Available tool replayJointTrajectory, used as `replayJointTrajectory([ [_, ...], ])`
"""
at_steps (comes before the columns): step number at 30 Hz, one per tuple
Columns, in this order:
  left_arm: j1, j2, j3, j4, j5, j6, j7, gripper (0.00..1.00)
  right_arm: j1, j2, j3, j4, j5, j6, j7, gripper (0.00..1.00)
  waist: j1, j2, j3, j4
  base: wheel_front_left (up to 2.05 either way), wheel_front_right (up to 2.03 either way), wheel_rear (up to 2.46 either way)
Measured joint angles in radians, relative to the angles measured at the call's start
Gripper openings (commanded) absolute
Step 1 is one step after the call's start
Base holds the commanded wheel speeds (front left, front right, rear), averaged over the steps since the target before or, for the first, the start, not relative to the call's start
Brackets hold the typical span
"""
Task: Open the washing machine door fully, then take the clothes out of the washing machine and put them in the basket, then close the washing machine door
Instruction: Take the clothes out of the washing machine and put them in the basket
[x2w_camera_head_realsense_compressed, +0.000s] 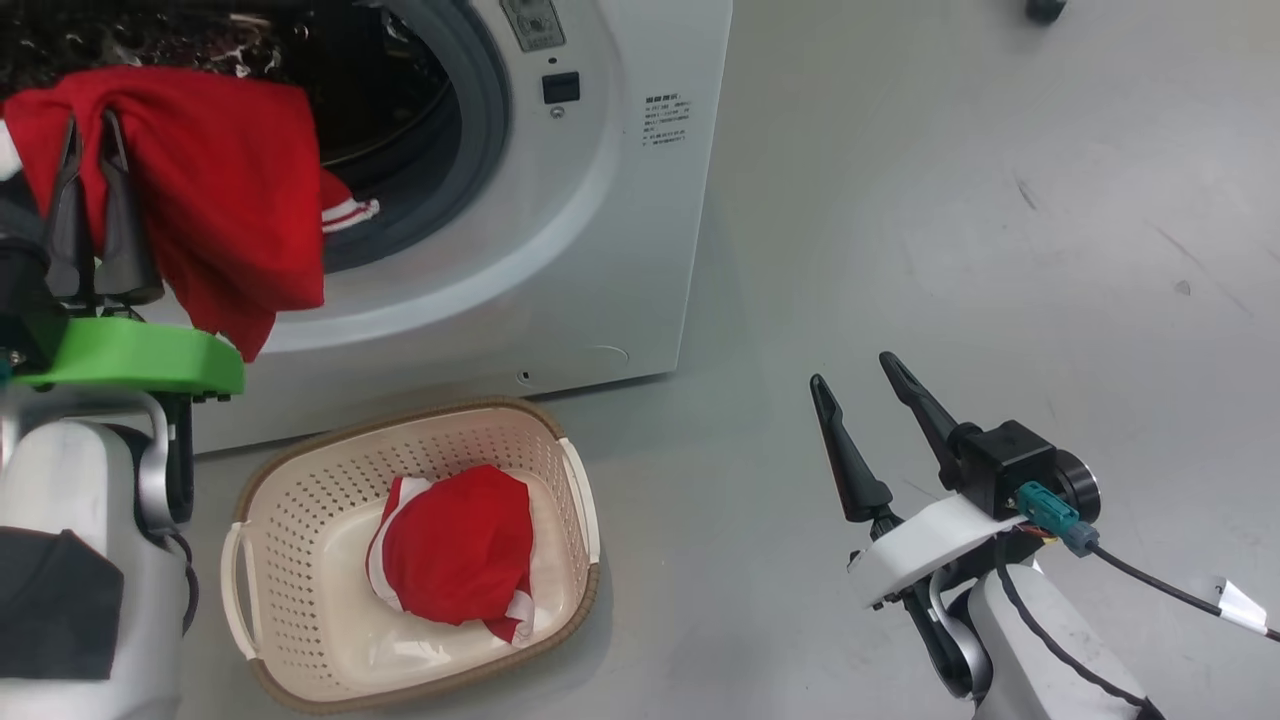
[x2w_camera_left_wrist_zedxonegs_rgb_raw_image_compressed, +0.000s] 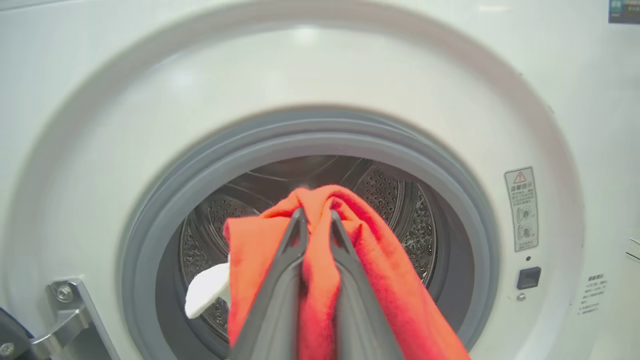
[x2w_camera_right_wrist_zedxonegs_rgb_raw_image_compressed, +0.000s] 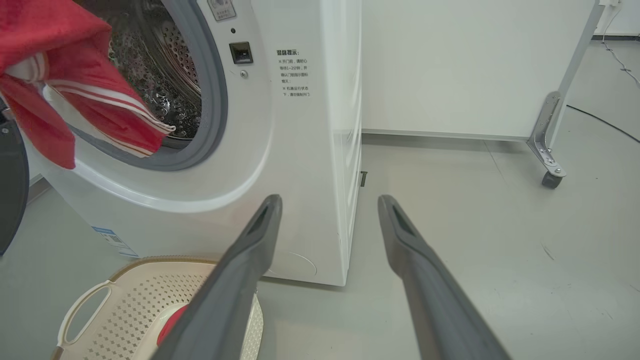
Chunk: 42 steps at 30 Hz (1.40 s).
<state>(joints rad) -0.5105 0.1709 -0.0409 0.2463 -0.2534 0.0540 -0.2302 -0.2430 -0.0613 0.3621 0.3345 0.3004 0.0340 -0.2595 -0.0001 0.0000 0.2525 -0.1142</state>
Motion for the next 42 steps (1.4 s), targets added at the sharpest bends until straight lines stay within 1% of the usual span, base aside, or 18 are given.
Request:
replayJointTrajectory([
  [5,0.039,-0.005,-0.008,-0.049,0.0,0.003,-0.001,0.0,0.028,0.0,-0.005,0.005,0.0,0.0,0.0,1.0,0.0,0.0,-0.045,0.008,0.0,0.0,0.0],
  [8,0.085,-0.022,-0.014,-0.105,0.0,0.004,-0.005,0.0,0.052,0.0,-0.011,0.007,-0.001,0.0,0.0,1.0,0.0,0.0,-0.084,0.013,0.0,0.0,0.0],
  [19,0.222,-0.04,-0.027,-0.198,0.0,0.016,-0.008,0.0,0.091,0.0,-0.025,0.003,-0.003,0.0,0.0,1.0,0.0,0.0,-0.14,0.021,0.0,0.0,0.0],
  [23,0.294,-0.061,-0.034,-0.195,-0.003,0.021,0.014,0.0,0.091,0.0,-0.025,-0.004,-0.004,0.0,0.0,1.0,0.0,0.0,-0.142,0.019,0.0,0.0,0.0],
  [26,0.344,-0.068,-0.043,-0.194,-0.006,0.022,0.032,0.0,0.091,0.0,-0.021,-0.009,-0.011,0.009,0.0,1.0,0.0,0.0,-0.137,0.015,0.0,0.0,0.0],
  [29,0.381,-0.076,-0.053,-0.181,-0.014,0.029,0.046,0.0,0.091,0.0,-0.022,-0.018,-0.013,0.009,0.0,1.0,0.0,0.0,-0.126,0.009,0.0,0.0,0.0],
  [32,0.417,-0.093,-0.06,-0.15,-0.026,0.029,0.054,0.0,0.091,0.0,-0.022,-0.026,-0.015,0.009,0.0,1.0,0.0,0.0,-0.112,0.003,0.0,0.0,0.0],
  [37,0.453,-0.096,-0.058,-0.081,-0.045,0.03,0.055,0.0,0.087,0.0,-0.022,-0.046,-0.022,0.009,0.0,1.0,0.0,0.0,-0.078,-0.01,0.0,0.0,0.0],
  [42,0.45,-0.097,-0.057,-0.021,-0.063,0.03,0.055,0.0,0.076,0.0,-0.022,-0.07,-0.033,0.009,0.0,1.0,0.0001,0.0,-0.031,-0.027,0.0,0.0,0.0],
])
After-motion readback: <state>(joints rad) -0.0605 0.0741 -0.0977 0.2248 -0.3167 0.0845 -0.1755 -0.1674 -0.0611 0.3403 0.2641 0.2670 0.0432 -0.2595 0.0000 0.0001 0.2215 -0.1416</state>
